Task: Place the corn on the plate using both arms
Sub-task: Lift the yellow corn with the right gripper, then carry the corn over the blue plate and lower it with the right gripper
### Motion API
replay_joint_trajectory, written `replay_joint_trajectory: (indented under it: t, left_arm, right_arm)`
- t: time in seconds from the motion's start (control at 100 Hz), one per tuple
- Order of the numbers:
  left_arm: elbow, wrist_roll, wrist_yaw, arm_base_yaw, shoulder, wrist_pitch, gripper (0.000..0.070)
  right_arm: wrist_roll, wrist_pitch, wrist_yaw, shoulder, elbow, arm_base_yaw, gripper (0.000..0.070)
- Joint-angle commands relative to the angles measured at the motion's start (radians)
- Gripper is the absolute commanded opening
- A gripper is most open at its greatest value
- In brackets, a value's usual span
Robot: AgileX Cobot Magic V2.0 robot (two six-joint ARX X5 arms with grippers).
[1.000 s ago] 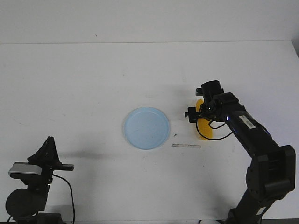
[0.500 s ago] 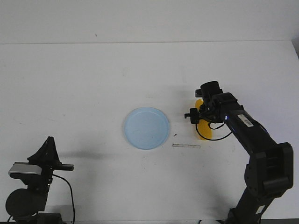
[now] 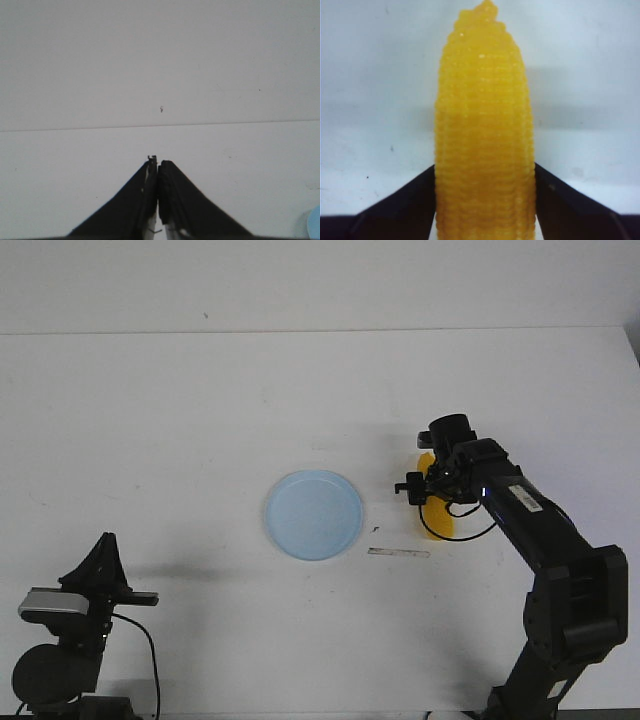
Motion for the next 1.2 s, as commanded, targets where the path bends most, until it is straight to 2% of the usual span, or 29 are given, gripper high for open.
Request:
replay_joint_trajectory:
  t: [0.0, 0.27, 0.56, 0.79, 1.19]
  left_arm:
    - [0.009, -0.001, -0.002, 0.0, -0.001, 0.013, 0.0001]
    - [0.009, -0.001, -0.002, 0.0, -0.001, 0.013, 0.0001]
    - [0.009, -0.001, -0.002, 0.0, -0.001, 0.013, 0.0001]
    - [0.009, -0.001, -0.002, 0.0, -0.001, 0.013, 0.0001]
    - [0.009, -0.001, -0.002, 0.0, -0.001, 0.013, 0.0001]
  right_arm:
    - [0.013, -0.002, 0.001, -0.009, 0.033, 0.005, 0.0339]
    - [0.013, 0.032, 0.0, -0.099, 0.077, 0.077, 0.0339]
    - [0.011, 0.132, -0.004, -0.099, 0.092, 0.298, 0.0339]
    - [-0.045, 0.211, -0.003, -0.076, 0.092, 0.463, 0.0339]
    - [-0.105, 0.2, 0.002, 0.045, 0.099, 0.532, 0.0339]
